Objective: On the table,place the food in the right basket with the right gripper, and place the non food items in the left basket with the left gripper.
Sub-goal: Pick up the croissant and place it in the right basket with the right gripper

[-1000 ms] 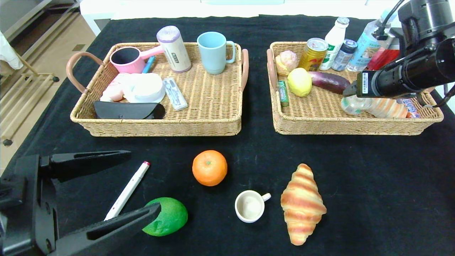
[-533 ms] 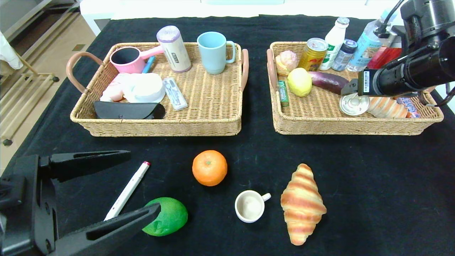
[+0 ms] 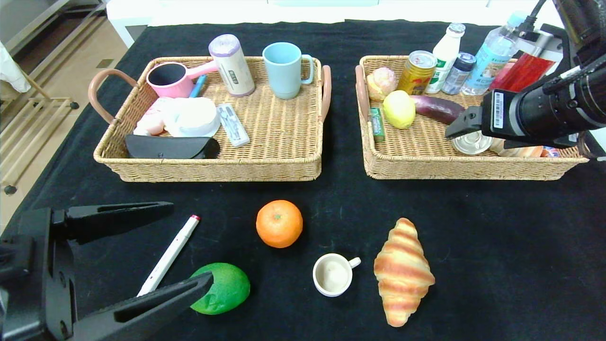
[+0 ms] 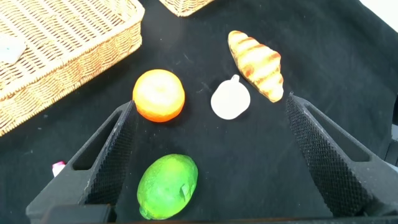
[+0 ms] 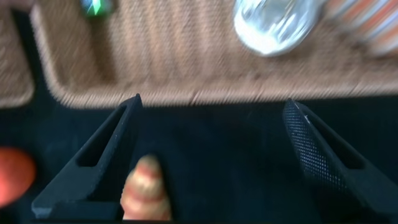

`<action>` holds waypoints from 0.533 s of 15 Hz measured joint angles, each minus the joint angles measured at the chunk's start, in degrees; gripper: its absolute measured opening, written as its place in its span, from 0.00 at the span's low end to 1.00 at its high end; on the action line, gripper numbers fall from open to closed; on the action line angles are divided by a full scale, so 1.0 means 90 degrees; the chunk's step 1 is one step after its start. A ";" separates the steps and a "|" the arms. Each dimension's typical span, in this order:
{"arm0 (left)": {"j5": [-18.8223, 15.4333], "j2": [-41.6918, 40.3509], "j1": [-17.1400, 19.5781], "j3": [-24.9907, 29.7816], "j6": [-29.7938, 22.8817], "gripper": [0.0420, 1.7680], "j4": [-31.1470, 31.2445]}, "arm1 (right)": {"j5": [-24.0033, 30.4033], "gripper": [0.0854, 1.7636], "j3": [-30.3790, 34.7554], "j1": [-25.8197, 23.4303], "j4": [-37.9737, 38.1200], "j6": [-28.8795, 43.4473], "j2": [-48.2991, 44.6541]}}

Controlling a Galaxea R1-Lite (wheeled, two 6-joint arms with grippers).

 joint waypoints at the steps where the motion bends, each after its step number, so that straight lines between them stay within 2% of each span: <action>1: 0.0000 -0.0012 0.0000 0.0000 0.0000 0.97 -0.0003 | -0.0003 0.94 0.0077 0.0282 0.0233 0.0205 -0.0098; 8: 0.0016 -0.0083 -0.0003 -0.0011 0.0049 0.97 0.0009 | -0.0042 0.95 0.1292 0.1941 0.0498 0.1142 -0.0404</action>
